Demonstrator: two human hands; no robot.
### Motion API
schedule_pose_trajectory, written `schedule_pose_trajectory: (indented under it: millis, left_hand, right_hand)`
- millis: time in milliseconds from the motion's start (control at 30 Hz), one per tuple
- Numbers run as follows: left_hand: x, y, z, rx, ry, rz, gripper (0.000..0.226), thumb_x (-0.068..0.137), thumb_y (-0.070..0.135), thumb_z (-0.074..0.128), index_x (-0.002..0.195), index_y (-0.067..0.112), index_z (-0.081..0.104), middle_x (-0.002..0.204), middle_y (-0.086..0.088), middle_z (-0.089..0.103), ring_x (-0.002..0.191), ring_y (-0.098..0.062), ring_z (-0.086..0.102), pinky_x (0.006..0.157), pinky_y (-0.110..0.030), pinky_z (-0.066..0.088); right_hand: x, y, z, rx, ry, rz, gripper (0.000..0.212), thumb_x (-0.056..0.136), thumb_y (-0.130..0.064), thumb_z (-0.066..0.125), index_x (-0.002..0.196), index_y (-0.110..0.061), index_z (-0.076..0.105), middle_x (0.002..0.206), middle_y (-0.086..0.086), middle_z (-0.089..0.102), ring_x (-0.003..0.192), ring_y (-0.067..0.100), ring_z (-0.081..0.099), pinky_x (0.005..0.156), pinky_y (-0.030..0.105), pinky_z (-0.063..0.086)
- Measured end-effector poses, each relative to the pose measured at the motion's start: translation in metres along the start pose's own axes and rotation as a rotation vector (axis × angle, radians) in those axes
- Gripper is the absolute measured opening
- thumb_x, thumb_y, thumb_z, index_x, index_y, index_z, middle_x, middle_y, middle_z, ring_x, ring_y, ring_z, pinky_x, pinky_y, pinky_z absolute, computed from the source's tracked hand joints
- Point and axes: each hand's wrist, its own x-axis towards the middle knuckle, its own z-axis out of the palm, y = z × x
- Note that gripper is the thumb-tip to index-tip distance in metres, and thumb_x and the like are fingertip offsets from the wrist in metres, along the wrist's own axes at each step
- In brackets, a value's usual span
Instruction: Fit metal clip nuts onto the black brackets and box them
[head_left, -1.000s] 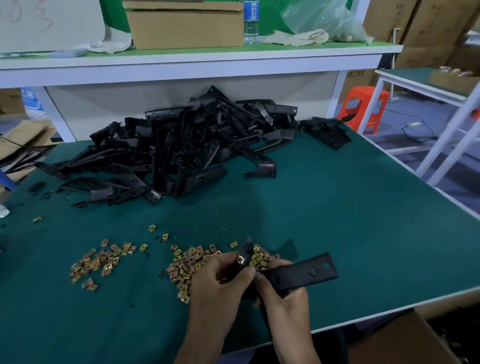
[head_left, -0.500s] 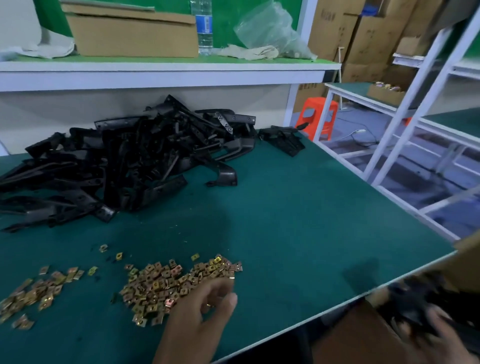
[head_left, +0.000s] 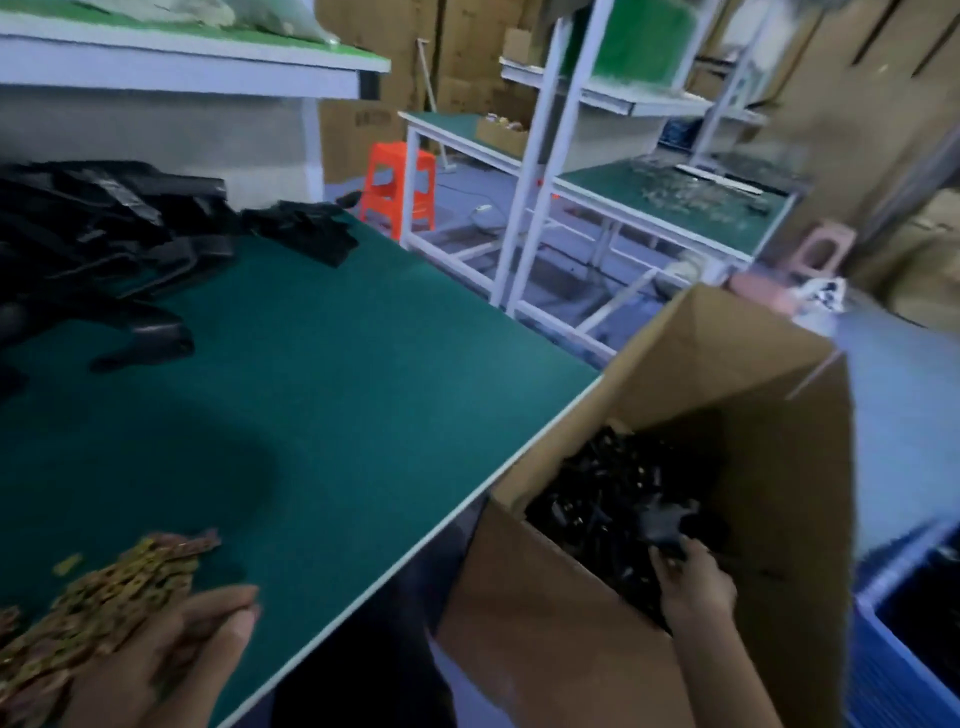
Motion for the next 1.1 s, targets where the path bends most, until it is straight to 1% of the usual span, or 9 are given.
schedule_pose_trajectory:
  millis: [100, 300, 433, 500, 667, 767, 867, 1000, 1100]
  left_hand:
    - [0.005, -0.016, 0.017, -0.122, -0.046, -0.029, 0.066, 0.063, 0.08, 0.058, 0.093, 0.023, 0.074, 0.091, 0.002, 0.077, 0.093, -0.011, 0.072, 0.096, -0.037, 0.053]
    - [-0.001, -0.007, 0.018, -0.215, -0.008, -0.051, 0.022, 0.082, 0.06, 0.069, 0.096, 0.043, 0.074, 0.092, 0.005, 0.078, 0.088, -0.002, 0.071, 0.083, -0.035, 0.054]
    - [-0.009, 0.01, 0.009, -0.18, 0.05, -0.089, 0.028, 0.08, 0.064, 0.071, 0.095, 0.042, 0.075, 0.09, 0.013, 0.078, 0.086, -0.001, 0.072, 0.08, -0.023, 0.055]
    - [-0.01, 0.012, 0.005, -0.236, 0.06, -0.145, 0.007, 0.083, 0.041, 0.075, 0.09, 0.042, 0.077, 0.087, 0.011, 0.078, 0.085, -0.001, 0.072, 0.077, -0.008, 0.052]
    - [-0.01, 0.009, -0.019, -0.25, 0.065, -0.266, 0.027, 0.084, 0.007, 0.077, 0.075, 0.032, 0.08, 0.081, 0.008, 0.078, 0.074, 0.001, 0.069, 0.066, -0.002, 0.046]
    - [-0.015, 0.001, -0.036, -0.197, 0.135, -0.225, 0.028, 0.083, -0.001, 0.076, 0.078, 0.026, 0.08, 0.078, 0.01, 0.077, 0.073, 0.004, 0.069, 0.068, -0.001, 0.045]
    - [-0.019, -0.007, -0.049, -0.205, 0.163, -0.254, 0.033, 0.086, 0.008, 0.075, 0.082, 0.04, 0.079, 0.085, 0.016, 0.077, 0.081, 0.006, 0.07, 0.073, -0.003, 0.046]
    - [-0.028, -0.011, -0.056, -0.12, 0.257, -0.245, 0.038, 0.085, 0.01, 0.075, 0.085, 0.047, 0.076, 0.084, 0.022, 0.075, 0.08, 0.008, 0.069, 0.07, 0.0, 0.042]
    - [-0.025, -0.011, -0.067, -0.073, 0.335, -0.278, 0.041, 0.084, 0.018, 0.077, 0.087, 0.059, 0.07, 0.083, 0.03, 0.073, 0.083, 0.015, 0.066, 0.073, 0.002, 0.042]
  right_hand:
    - [-0.009, -0.011, 0.007, 0.105, -0.033, 0.076, 0.044, 0.1, -0.006, 0.062, 0.142, -0.002, 0.05, 0.134, 0.017, 0.057, 0.112, 0.027, 0.06, 0.095, 0.036, 0.053]
    - [0.001, -0.016, -0.005, -0.018, -0.118, 0.133, 0.041, 0.102, -0.014, 0.062, 0.142, -0.006, 0.052, 0.158, 0.018, 0.038, 0.144, 0.033, 0.041, 0.108, 0.036, 0.047]
    - [-0.041, -0.01, 0.028, -0.224, -0.3, -0.05, 0.031, 0.103, -0.015, 0.06, 0.132, -0.004, 0.058, 0.13, 0.019, 0.063, 0.11, 0.026, 0.066, 0.091, 0.034, 0.054]
    - [-0.076, -0.005, 0.066, -0.379, -0.441, -0.214, 0.014, 0.101, -0.014, 0.063, 0.114, -0.009, 0.067, 0.107, 0.015, 0.071, 0.089, 0.018, 0.07, 0.079, 0.033, 0.056]
    - [-0.184, 0.034, 0.19, -0.645, -1.022, -0.597, 0.017, 0.098, -0.001, 0.062, 0.099, -0.018, 0.068, 0.07, -0.002, 0.066, 0.063, 0.009, 0.06, 0.065, 0.025, 0.053]
    - [-0.246, 0.083, 0.269, -0.942, -1.313, -0.785, 0.011, 0.095, -0.014, 0.068, 0.1, -0.024, 0.069, 0.082, -0.003, 0.07, 0.082, 0.017, 0.065, 0.084, 0.035, 0.053]
    - [-0.292, 0.138, 0.34, -1.189, -1.445, -0.93, 0.022, 0.095, -0.027, 0.067, 0.116, -0.021, 0.066, 0.107, -0.006, 0.07, 0.107, 0.018, 0.064, 0.098, 0.035, 0.048]
    - [-0.325, 0.197, 0.41, -1.379, -1.374, -1.04, 0.055, 0.099, -0.042, 0.06, 0.141, -0.01, 0.047, 0.136, 0.016, 0.055, 0.125, 0.036, 0.052, 0.095, 0.04, 0.045]
    - [-0.333, 0.228, 0.44, -1.541, -1.224, -1.128, 0.07, 0.101, -0.056, 0.05, 0.15, -0.007, 0.037, 0.146, 0.022, 0.047, 0.136, 0.042, 0.039, 0.111, 0.046, 0.032]
